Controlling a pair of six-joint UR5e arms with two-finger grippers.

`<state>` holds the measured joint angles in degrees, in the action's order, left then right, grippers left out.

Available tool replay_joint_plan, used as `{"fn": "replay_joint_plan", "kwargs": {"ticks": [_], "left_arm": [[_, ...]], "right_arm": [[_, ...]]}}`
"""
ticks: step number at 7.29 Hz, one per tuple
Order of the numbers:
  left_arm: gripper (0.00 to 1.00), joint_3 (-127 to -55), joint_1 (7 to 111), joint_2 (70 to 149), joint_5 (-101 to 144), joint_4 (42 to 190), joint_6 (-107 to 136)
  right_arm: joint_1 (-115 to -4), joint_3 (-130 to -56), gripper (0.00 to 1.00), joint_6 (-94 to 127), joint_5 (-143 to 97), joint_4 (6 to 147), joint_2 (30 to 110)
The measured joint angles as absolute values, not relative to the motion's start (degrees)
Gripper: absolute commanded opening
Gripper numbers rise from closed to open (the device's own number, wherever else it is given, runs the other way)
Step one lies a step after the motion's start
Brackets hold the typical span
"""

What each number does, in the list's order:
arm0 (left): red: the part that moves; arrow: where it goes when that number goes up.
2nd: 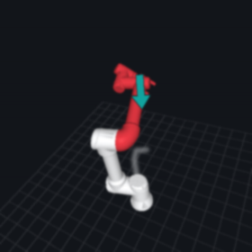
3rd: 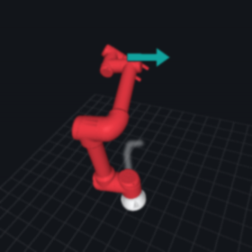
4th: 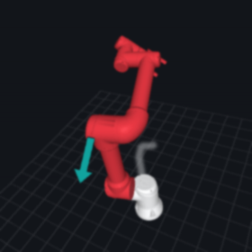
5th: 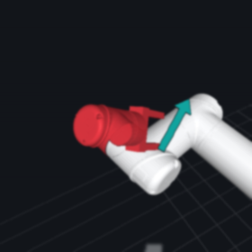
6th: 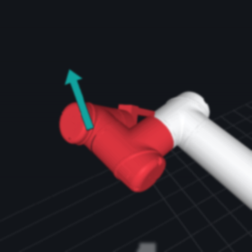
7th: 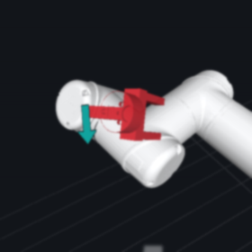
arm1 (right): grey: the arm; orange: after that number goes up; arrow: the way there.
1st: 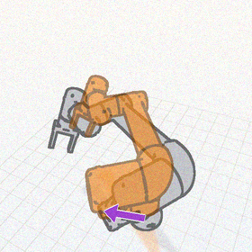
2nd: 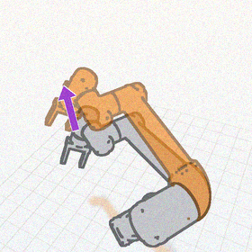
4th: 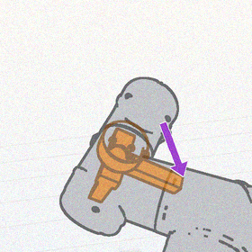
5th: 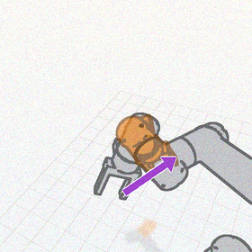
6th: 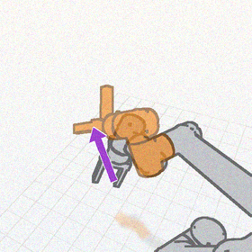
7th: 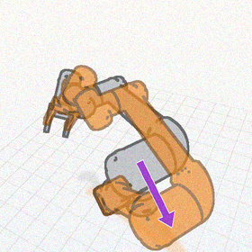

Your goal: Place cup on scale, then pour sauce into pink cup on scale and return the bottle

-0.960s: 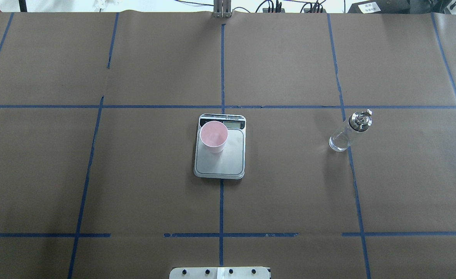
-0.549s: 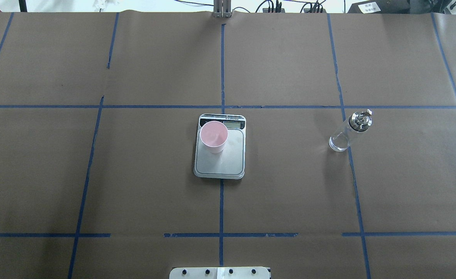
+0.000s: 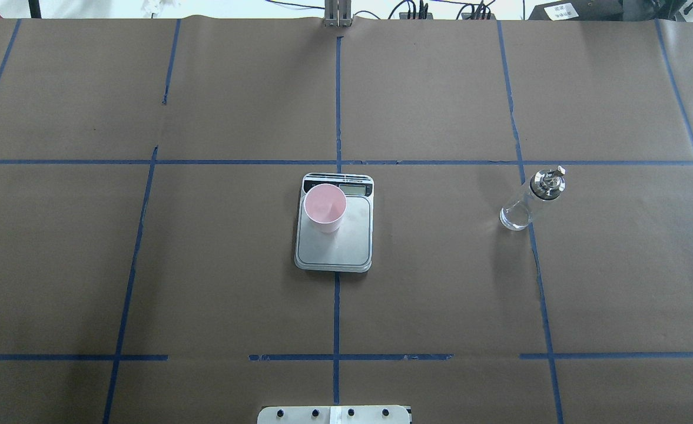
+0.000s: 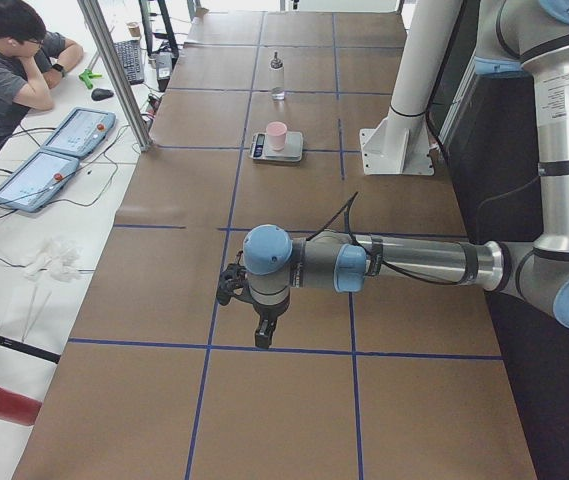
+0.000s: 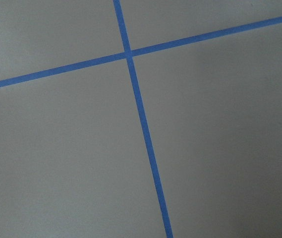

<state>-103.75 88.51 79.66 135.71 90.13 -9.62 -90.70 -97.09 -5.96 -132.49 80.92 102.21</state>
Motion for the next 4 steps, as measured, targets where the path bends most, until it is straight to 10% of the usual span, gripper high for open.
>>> {"fn": "replay_joint_plan", "kwargs": {"ticks": [4], "left_arm": [[1.0,-103.97,88.51,79.72,135.81,90.25,-9.74]], "right_arm": [[-90.64,-97.04,1.0,-6.0,-132.54,80.95,102.22]]}}
